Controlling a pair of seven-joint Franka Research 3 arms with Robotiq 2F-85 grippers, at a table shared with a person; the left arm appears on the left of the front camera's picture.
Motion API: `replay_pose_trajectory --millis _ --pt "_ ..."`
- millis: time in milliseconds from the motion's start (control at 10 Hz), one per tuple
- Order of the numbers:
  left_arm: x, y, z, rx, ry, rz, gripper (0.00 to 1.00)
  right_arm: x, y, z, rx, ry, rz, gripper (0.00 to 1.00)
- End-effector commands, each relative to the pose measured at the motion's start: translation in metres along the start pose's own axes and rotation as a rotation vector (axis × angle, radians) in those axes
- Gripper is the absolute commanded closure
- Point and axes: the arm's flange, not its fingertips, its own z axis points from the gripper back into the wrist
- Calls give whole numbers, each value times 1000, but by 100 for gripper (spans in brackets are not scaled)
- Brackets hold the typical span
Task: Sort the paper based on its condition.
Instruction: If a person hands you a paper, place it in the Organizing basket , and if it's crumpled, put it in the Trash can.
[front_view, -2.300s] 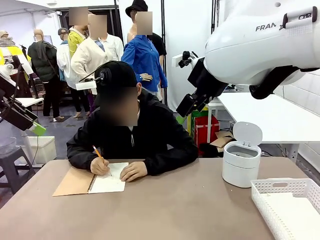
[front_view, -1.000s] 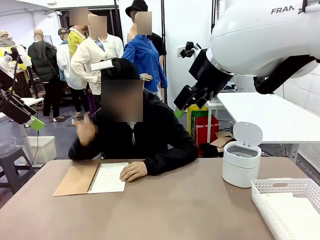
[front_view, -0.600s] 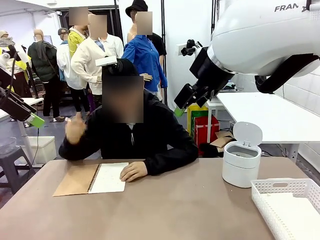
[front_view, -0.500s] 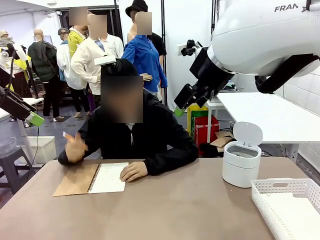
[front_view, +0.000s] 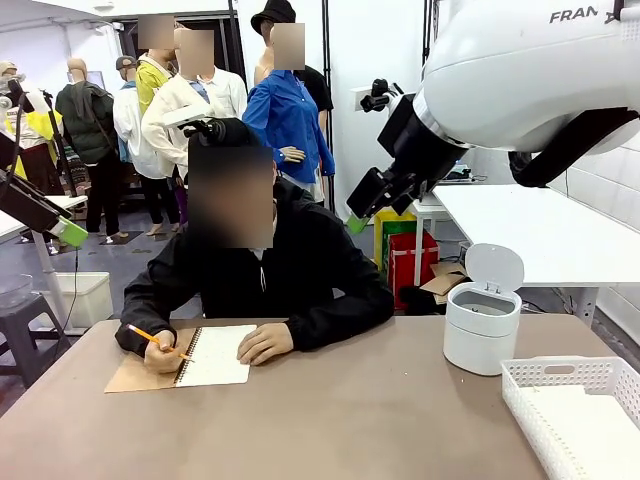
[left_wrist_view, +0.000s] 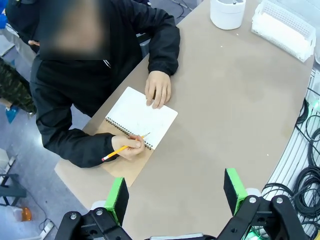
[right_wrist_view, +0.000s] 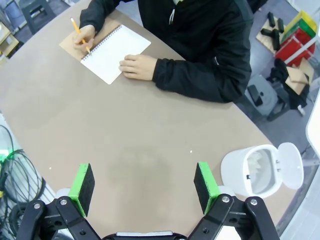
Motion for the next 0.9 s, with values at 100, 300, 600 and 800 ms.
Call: replay_pose_trajectory --millis 100,300,600,800 --pt "0 0 0 0 0 0 0 0 -1 0 -1 -1 -2 0" --pt "0 0 0 0 0 0 0 0 -1 0 -1 -1 -2 0" --pt "0 0 0 0 0 0 0 0 -1 0 -1 -1 -2 0" --pt "0 0 0 0 0 0 0 0 -1 0 -1 -1 -2 0"
